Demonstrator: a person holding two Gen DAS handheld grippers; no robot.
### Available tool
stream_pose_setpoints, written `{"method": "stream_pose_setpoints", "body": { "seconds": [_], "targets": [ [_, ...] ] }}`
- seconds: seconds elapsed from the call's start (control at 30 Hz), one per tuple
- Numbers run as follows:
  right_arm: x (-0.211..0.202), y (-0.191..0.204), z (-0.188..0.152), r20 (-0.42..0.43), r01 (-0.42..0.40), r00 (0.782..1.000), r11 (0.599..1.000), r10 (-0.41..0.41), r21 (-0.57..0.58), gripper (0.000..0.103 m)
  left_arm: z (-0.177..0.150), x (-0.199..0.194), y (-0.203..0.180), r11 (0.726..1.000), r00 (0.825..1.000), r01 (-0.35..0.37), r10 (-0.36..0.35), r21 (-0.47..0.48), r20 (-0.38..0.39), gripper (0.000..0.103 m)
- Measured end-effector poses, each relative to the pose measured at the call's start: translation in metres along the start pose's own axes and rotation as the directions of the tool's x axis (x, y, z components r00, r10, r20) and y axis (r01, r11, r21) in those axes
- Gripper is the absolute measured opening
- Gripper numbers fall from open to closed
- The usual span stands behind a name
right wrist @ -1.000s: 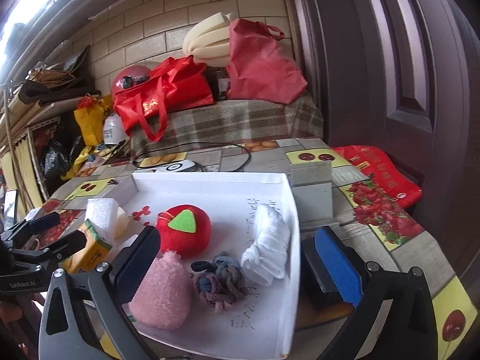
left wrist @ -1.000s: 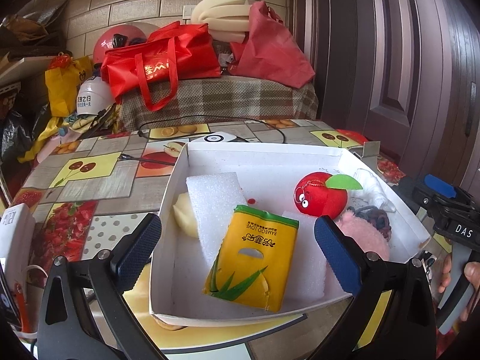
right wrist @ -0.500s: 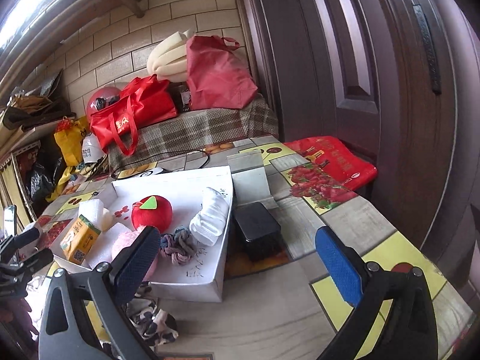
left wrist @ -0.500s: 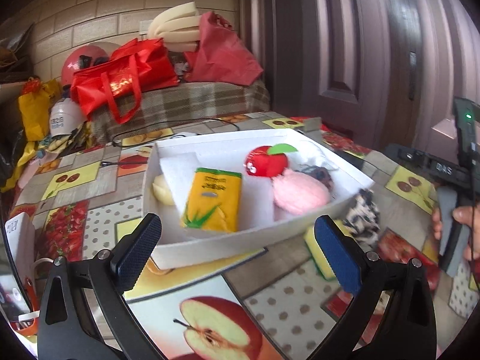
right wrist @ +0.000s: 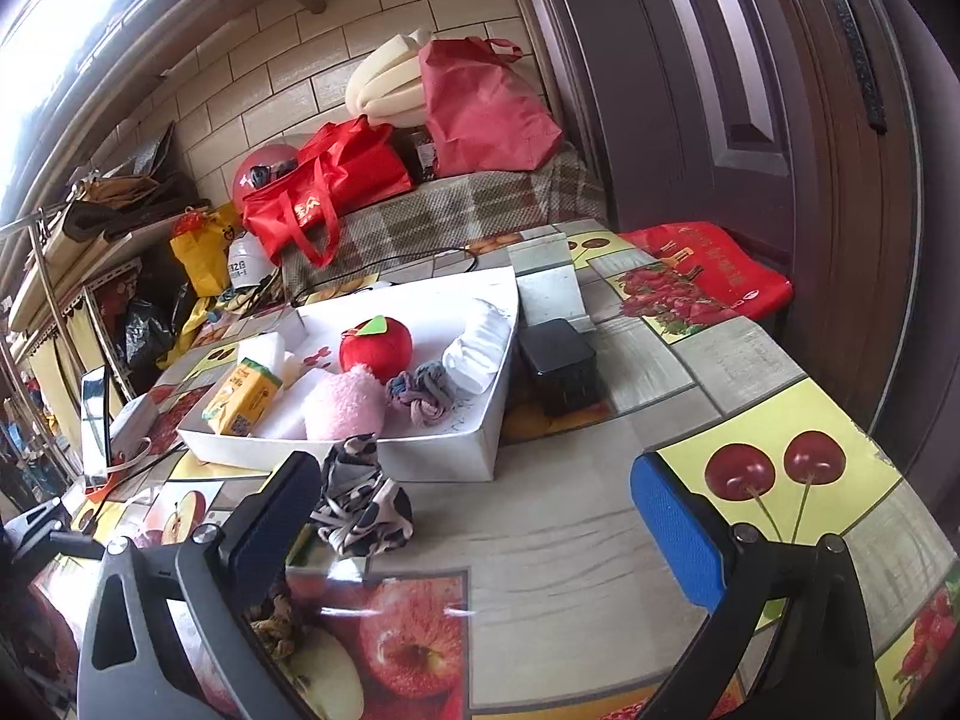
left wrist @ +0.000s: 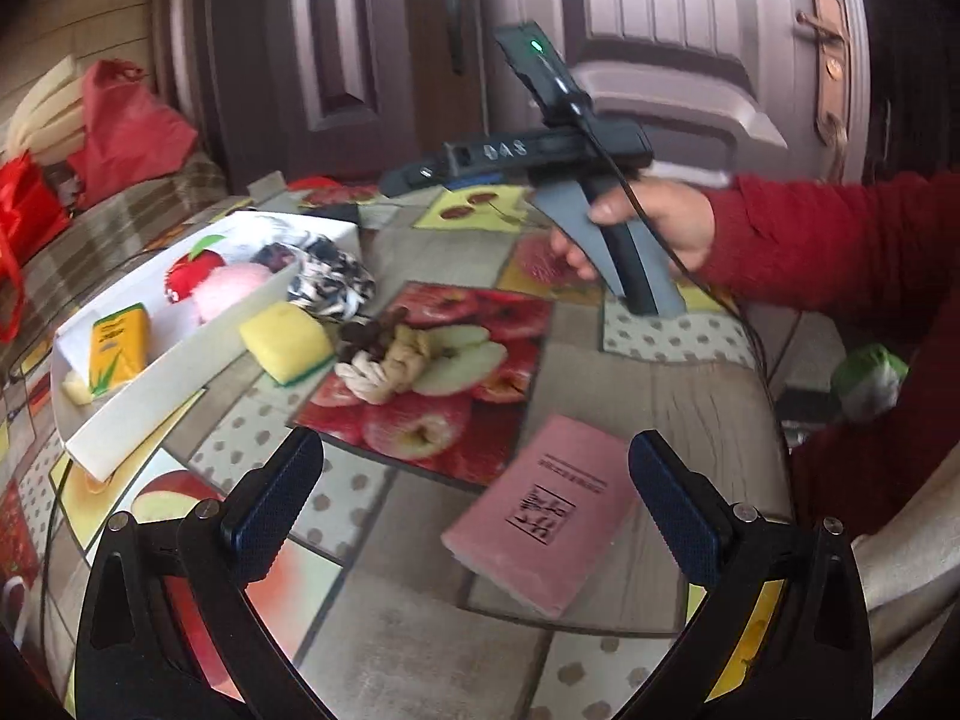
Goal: Organize soft objects
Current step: 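Move the left gripper to the pink paper pack while the right gripper moves to the beige rope ball, then grasp the pink paper pack with the left gripper while the right gripper grasps the beige rope ball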
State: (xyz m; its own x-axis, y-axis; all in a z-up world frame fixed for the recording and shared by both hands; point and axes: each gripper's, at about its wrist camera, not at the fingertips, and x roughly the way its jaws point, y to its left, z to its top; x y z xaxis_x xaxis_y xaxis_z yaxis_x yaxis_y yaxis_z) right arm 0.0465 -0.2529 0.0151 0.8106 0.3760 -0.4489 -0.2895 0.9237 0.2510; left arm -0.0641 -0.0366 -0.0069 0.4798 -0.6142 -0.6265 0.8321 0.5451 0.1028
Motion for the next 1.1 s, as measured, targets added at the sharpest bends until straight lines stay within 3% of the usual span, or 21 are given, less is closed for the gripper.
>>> {"method": "stream_pose_setpoints", "body": {
  "seconds": [0.17, 0.3, 0.47, 0.57, 0.67, 0.8, 0.87, 0.9, 0.93, 1.1],
  "targets": [
    [0.013, 0.021, -0.004, -0.089, -0.084, 0.993, 0.991, 0.075, -0.102, 0.103, -0.003, 0.026, -0.03, 0.987, 0.99, 0.038, -0.017, 0.153, -0.138, 0.097],
    [0.019, 0.056, -0.018, -0.211, -0.241, 0.957, 0.949, 0.198, -0.204, 0.103, -0.004, 0.024, -0.021, 0.993, 0.991, 0.043, -0.028, 0.113, -0.131, 0.096],
    [0.029, 0.086, -0.031, -0.321, -0.303, 0.927, 0.894, 0.196, -0.33, 0.103, -0.005, 0.024, -0.015, 0.996, 0.99, 0.052, -0.041, 0.079, -0.136, 0.092],
    [0.044, 0.091, -0.036, -0.407, -0.34, 0.894, 0.877, 0.189, -0.339, 0.092, -0.003, 0.026, -0.015, 0.996, 0.989, 0.05, -0.039, 0.075, -0.142, 0.081],
    [0.053, 0.096, -0.045, -0.47, -0.363, 0.864, 0.87, 0.18, -0.335, 0.074, -0.003, 0.029, -0.012, 0.997, 0.986, 0.059, -0.049, 0.055, -0.157, 0.079],
    [0.05, 0.1, -0.048, -0.474, -0.367, 0.863, 0.86, 0.173, -0.355, 0.073, -0.003, 0.03, -0.011, 0.996, 0.984, 0.073, -0.065, 0.045, -0.164, 0.076],
    [0.049, 0.102, -0.048, -0.473, -0.371, 0.864, 0.853, 0.173, -0.366, 0.063, -0.003, 0.03, -0.012, 0.995, 0.983, 0.083, -0.073, 0.048, -0.168, 0.066],
    [0.048, 0.103, -0.049, -0.469, -0.368, 0.867, 0.851, 0.17, -0.373, 0.053, -0.003, 0.03, -0.012, 0.995, 0.983, 0.084, -0.074, 0.05, -0.168, 0.058],
    [0.048, 0.104, -0.048, -0.467, -0.368, 0.868, 0.849, 0.168, -0.378, 0.051, -0.004, 0.03, -0.012, 0.996, 0.983, 0.079, -0.069, 0.052, -0.17, 0.05],
    [0.035, 0.113, -0.049, -0.424, -0.387, 0.884, 0.814, 0.195, -0.433, 0.037, -0.004, 0.028, -0.014, 0.997, 0.987, 0.032, -0.021, 0.067, -0.157, 0.049]
  ]
}}
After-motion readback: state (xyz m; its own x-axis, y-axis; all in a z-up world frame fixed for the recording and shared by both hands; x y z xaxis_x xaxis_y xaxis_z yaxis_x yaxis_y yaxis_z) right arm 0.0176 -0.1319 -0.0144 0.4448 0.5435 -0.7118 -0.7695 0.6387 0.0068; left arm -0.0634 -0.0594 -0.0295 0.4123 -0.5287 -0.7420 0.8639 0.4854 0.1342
